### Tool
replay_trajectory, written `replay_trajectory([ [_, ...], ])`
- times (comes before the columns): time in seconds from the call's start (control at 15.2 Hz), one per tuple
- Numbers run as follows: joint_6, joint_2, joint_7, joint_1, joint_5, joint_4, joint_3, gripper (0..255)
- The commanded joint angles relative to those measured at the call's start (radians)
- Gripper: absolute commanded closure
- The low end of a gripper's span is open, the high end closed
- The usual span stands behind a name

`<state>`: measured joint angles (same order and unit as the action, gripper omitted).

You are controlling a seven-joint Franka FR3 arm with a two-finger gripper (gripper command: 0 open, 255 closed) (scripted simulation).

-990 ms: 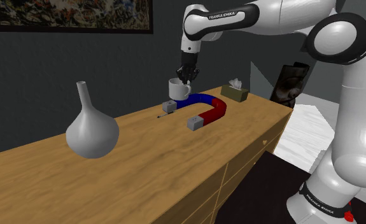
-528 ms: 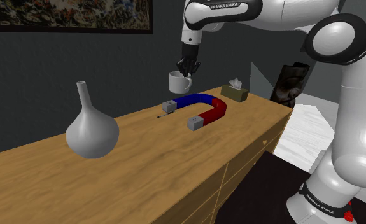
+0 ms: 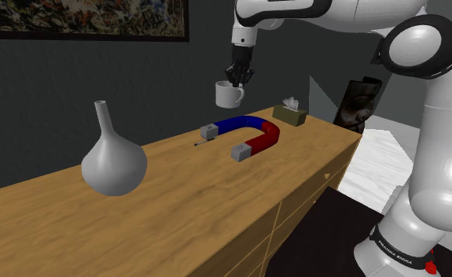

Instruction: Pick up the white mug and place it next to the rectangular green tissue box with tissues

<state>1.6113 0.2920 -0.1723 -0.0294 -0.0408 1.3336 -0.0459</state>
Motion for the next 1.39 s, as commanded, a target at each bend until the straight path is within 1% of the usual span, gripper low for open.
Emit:
replay_trajectory([
  [0.0,0.011,-0.032,0.040,-0.026,-0.004,0.045,0.013,255],
  [0.33,0.027,-0.094,0.149,-0.094,-0.012,0.129,0.054,255],
  [0.66,0.033,-0.128,0.259,-0.160,-0.017,0.174,0.098,255],
  [0.99,0.029,-0.137,0.372,-0.225,-0.020,0.185,0.146,255],
  [1.32,0.017,-0.120,0.485,-0.292,-0.026,0.162,0.193,255],
])
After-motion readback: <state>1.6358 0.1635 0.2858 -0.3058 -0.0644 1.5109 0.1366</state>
